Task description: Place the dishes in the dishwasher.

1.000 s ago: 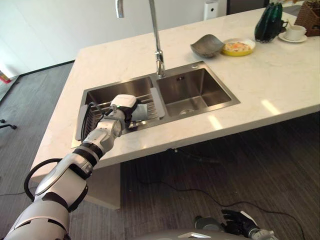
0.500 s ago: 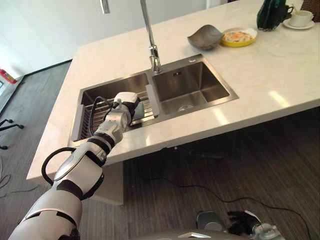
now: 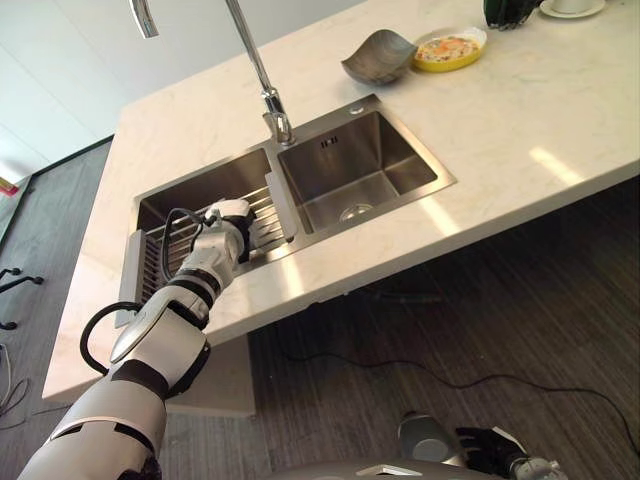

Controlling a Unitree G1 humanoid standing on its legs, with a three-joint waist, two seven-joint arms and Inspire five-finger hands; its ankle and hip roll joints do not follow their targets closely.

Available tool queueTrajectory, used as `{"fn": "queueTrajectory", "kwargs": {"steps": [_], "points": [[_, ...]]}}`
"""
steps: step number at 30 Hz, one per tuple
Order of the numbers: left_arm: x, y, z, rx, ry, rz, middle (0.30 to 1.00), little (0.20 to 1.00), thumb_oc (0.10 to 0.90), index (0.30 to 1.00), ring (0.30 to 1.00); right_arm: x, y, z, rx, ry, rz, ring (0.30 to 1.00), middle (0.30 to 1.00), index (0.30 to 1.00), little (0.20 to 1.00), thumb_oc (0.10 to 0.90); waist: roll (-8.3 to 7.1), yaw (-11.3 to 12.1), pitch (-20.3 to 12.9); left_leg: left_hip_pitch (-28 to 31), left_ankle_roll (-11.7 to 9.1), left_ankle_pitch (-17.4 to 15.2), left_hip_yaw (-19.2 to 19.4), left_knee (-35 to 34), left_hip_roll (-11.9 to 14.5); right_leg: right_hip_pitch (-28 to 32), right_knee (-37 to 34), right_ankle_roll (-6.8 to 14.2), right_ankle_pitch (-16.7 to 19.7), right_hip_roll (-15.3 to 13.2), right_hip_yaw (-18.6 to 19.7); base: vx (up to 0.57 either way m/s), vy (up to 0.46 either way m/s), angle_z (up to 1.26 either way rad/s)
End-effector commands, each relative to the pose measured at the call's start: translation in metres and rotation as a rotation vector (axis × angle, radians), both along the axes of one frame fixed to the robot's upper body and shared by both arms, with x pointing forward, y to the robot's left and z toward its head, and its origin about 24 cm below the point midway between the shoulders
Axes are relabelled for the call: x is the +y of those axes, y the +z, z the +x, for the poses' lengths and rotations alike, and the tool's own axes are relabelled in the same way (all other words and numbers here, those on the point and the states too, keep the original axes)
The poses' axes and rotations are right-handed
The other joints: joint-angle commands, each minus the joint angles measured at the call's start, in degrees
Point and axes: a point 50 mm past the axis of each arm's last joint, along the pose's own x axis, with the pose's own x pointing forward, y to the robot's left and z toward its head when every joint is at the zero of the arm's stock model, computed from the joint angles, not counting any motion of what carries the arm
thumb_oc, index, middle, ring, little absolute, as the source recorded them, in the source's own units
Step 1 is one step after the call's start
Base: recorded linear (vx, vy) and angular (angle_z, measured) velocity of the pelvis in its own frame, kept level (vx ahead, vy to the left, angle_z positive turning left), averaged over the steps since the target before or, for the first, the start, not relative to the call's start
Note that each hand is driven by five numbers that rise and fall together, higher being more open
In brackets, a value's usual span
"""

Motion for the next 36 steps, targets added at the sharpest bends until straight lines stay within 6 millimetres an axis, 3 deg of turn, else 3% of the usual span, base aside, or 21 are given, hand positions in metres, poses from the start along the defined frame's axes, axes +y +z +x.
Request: {"fn": "queueTrajectory", "kwargs": {"steps": [1,6,10,11,16,17,18,21,22,26,28,31,35,36], "points": [[0.066,-0.008,-0.024,0.128,0.244,0.044,0.3,0.3,0.4,0.3,0.3,0.011,0.002,0.021,-0.1,-0.01,0.055,0.9,0.9,0.9,0.9,0.8,-5.13,-0.9,1.13,0.34,-1.08,-2.96,-2.21,-1.3,-1.61,14.7,-26.75,6.9,10.08,-5.59,-2.15,-0.02,-0.008,-0.11],[0.074,-0.014,-0.031,0.067,0.246,0.052,0.3,0.3,0.4,0.3,0.3,0.014,0.0,0.015,-0.096,-0.022,0.062,0.9,0.9,0.9,0.9,0.8,-5.54,-0.12,0.86,0.25,-1.14,-3.01,-2.56,-1.3,-1.46,14.95,-26.75,6.81,9.78,-5.66,-2.37,0.01,-0.009,0.01],[0.069,0.008,-0.022,-0.154,0.157,-0.021,0.3,0.3,0.4,0.3,0.3,0.018,-0.002,0.01,-0.082,-0.027,0.07,0.9,0.9,0.9,0.9,0.8,-6.25,0.58,0.11,1.09,-1.17,-3.31,-2.84,-1.3,-1.43,16.38,-26.75,6.79,9.16,-5.73,-3.23,0.04,-0.015,0.08],[0.061,0.025,-0.017,-0.284,0.098,-0.065,0.3,0.3,0.4,0.3,0.3,0.019,-0.003,0.007,-0.078,-0.026,0.073,0.9,0.9,0.9,0.9,0.8,-6.59,0.72,-0.24,1.43,-1.21,-3.45,-2.89,-1.3,-1.36,16.81,-26.75,6.78,8.99,-5.77,-3.54,0.05,-0.02,0.1],[0.054,0.074,-0.016,-0.617,-0.018,-0.085,0.3,0.3,0.4,0.3,0.3,0.024,-0.004,0.012,-0.082,-0.01,0.07,0.9,0.9,0.9,0.9,0.8,-7.79,1.46,-1.89,2.34,-1.36,-3.95,-2.98,-1.3,-1.2,18.16,-26.75,6.81,8.62,-5.81,-4.36,0.04,-0.015,0.06],[0.049,0.096,-0.018,-0.767,-0.051,-0.134,0.3,0.3,0.4,0.3,0.3,0.026,-0.004,0.014,-0.089,-0.006,0.072,0.9,0.9,0.9,0.9,0.8,-8.17,1.68,-2.29,2.57,-1.41,-4.05,-3.07,-1.3,-1.19,18.54,-26.75,6.8,8.49,-5.82,-4.72,0.02,-0.008,0.07],[0.05,0.096,-0.018,-0.767,-0.05,-0.134,0.3,0.3,0.4,0.3,0.3,0.026,-0.004,0.014,-0.088,-0.005,0.072,0.9,0.9,0.9,0.9,0.8,-8.16,1.61,-2.28,2.61,-1.4,-4.06,-3.07,-1.3,-1.19,18.59,-26.75,6.8,8.48,-5.83,-4.72,0.02,-0.005,0.08],[0.04,0.131,-0.027,-1.012,-0.092,-0.268,0.3,0.3,0.4,0.3,0.3,0.028,-0.004,0.016,-0.1,-0.005,0.077,0.9,0.9,0.9,0.9,0.8,-8.69,2.16,-3.04,2.82,-1.48,-4.23,-3.32,-1.3,-1.21,19.08,-26.75,6.71,8.24,-5.88,-5.3,0.01,-0.005,0.1],[0.04,0.131,-0.027,-1.012,-0.092,-0.268,0.3,0.3,0.4,0.3,0.3,0.028,-0.004,0.016,-0.1,-0.005,0.077,0.9,0.9,0.9,0.9,0.8,-8.69,2.16,-3.04,2.82,-1.48,-4.23,-3.32,-1.3,-1.21,19.08,-26.75,6.71,8.24,-5.88,-5.3,0.01,-0.005,0.13],[0.006,0.191,-0.048,-1.411,-0.112,-0.9,0.3,0.3,0.4,0.3,0.3,0.03,-0.005,0.015,-0.11,-0.017,0.071,0.9,0.9,0.9,0.9,0.8,-9.35,3.29,-4.14,2.43,-1.45,-4.1,-4.3,-1.3,-1.2,19.58,-26.75,6.27,8.09,-6.03,-6.27,0.01,-0.004,0.17],[0.004,0.194,-0.053,-1.432,-0.116,-0.938,0.3,0.3,0.4,0.3,0.3,0.028,-0.005,0.013,-0.108,-0.027,0.067,0.9,0.9,0.9,0.9,0.8,-9.34,3.45,-4.26,2.33,-1.41,-4.13,-4.57,-1.3,-1.27,19.6,-26.75,6.22,8.05,-6.02,-6.48,-0.01,-0.002,0.16],[-0.018,0.199,-0.075,-1.447,-0.207,-1.315,0.3,0.3,0.4,0.3,0.3,0.03,-0.008,0.007,-0.098,-0.08,0.065,0.9,0.9,0.9,0.9,0.8,-9.7,4.99,-4.29,1.42,-1.21,-3.81,-5.43,-1.3,-1.35,19.26,-26.75,5.94,8.25,-6.09,-7.11,-0.03,-0.006,0.03],[-0.02,0.187,-0.087,-1.413,-0.201,-1.426,0.3,0.3,0.4,0.3,0.3,0.033,-0.01,0.005,-0.091,-0.1,0.074,0.9,0.9,0.9,0.9,0.8,-9.86,6.01,-4.22,1.07,-1.08,-3.7,-5.89,-1.3,-1.45,19.19,-26.75,5.82,8.19,-6.12,-7.38,-0.03,-0.008,0.08],[-0.015,0.179,-0.101,-1.443,-0.191,-1.397,0.3,0.3,0.4,0.3,0.3,0.038,-0.012,0.002,-0.089,-0.107,0.083,0.9,0.9,0.9,0.9,0.8,-10.08,7.01,-3.89,0.27,-0.98,-2.84,-6.32,-1.3,-1.47,18.75,-26.75,5.61,8.7,-6.11,-7.72,-0.09,-0.018,0.05]]}}
